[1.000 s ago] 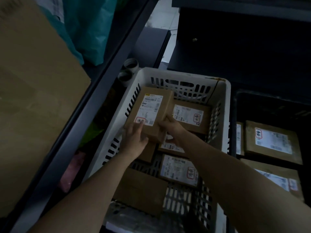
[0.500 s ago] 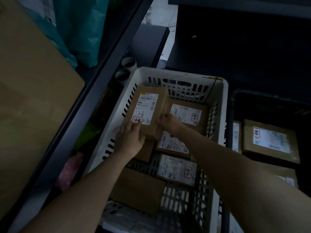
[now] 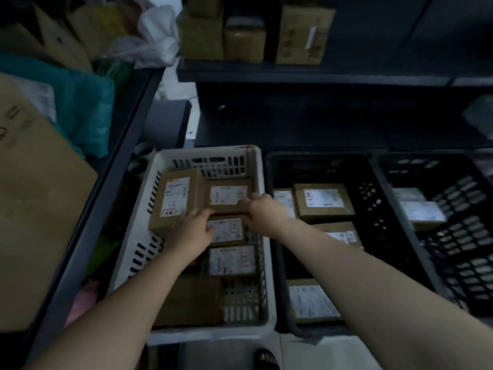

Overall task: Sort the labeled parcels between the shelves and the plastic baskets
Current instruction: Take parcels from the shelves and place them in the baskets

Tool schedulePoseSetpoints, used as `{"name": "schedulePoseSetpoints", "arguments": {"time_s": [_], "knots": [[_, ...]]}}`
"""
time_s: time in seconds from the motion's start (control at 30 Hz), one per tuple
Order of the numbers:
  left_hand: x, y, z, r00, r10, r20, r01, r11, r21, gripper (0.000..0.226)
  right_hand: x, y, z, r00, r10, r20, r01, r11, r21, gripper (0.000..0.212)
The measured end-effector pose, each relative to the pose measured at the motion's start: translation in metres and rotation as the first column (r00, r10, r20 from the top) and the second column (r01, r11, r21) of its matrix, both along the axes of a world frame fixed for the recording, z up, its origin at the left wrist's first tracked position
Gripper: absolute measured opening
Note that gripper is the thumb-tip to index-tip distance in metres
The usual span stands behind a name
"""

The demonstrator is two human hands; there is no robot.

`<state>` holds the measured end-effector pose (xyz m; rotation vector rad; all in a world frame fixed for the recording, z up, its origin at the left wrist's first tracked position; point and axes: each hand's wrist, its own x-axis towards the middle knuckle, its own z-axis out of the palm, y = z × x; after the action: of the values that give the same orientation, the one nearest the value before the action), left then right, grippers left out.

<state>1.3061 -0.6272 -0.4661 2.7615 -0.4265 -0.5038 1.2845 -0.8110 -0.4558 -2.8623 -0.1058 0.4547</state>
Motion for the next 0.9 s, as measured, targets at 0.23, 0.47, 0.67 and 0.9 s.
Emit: {"name": "schedulePoseSetpoints", "arguments": {"time_s": [0.23,0.47,0.67,0.9], "knots": [[-0.044,-0.090,0.033,0.974,-0.225,0.014,0.225,0.974,-0.038,0.041,-0.096,-0.097,0.047,0.987,-0.163,-0.006,0.162,0.981,-0.111,0.042],[-0.080,-0.220,0.048,0.900,-0.417,0.126,0.420,0.907,-0.004,0.044,-0.162,-0.222,0.055,0.947,-0.320,-0.010,0.317,0.942,-0.110,0.041],[-0.098,-0.297,0.019,0.918,-0.394,0.052,0.395,0.919,-0.007,0.041,-0.177,-0.310,0.029,0.942,-0.327,-0.069,0.324,0.945,-0.053,0.043],[-0.102,-0.321,-0.016,0.958,-0.285,0.016,0.284,0.958,0.027,0.042,-0.155,-0.338,-0.008,0.988,-0.149,-0.040,0.151,0.988,0.033,0.041]]}}
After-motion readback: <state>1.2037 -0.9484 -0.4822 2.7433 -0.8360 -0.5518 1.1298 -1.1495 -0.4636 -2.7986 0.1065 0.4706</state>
